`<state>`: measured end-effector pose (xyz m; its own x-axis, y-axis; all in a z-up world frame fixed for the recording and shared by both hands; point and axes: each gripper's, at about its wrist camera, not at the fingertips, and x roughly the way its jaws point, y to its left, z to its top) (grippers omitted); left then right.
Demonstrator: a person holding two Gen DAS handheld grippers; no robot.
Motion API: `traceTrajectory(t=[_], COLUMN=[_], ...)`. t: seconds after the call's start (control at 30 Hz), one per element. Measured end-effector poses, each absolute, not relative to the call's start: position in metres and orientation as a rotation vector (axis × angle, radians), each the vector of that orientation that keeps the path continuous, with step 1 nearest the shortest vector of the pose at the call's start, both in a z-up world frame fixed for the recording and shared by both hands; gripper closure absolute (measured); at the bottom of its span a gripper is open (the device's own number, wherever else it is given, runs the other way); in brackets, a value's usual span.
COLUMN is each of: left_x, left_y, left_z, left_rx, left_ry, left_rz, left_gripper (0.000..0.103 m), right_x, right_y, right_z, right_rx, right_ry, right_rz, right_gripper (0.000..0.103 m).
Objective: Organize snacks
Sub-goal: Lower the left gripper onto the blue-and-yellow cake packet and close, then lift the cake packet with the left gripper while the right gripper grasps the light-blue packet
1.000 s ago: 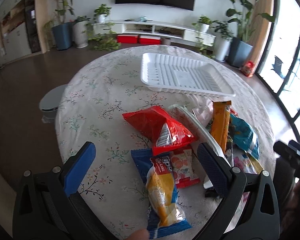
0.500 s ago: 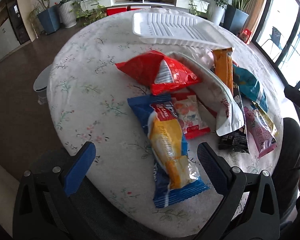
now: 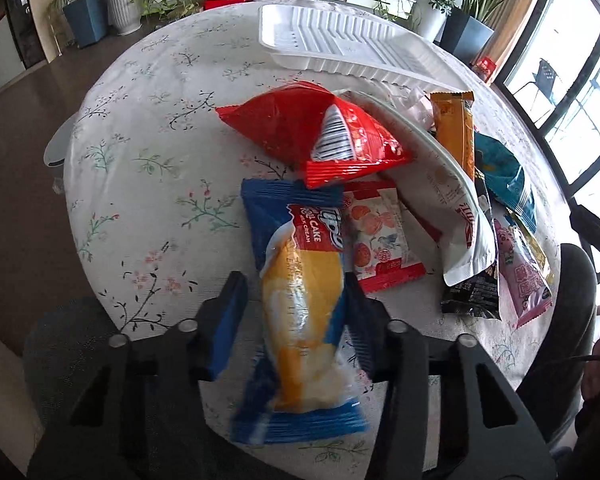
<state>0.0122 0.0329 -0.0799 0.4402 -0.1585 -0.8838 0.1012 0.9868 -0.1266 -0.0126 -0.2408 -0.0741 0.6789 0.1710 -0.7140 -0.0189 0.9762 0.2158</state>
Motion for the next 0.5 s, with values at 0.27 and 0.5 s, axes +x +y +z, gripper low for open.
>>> traceTrajectory(t=[0.27, 0.5], left_x=[0.013, 0.016], left_y=[0.018, 0.025], left_z=[-0.081, -0.083], left_rx=[0.162, 0.158], left_ry=[1.145, 1.136], left_rz=[-0.211, -0.261], left_gripper=[0.069, 0.077], right_x=[-0.012, -0.018], right_y=[-0.237, -0.235], right_z=[-0.079, -0.082], right_rx=[0.197, 0.166], right_ry=[0.851, 0.870], right_rz=[0.126, 0.116], right_gripper=[0.017, 0.017])
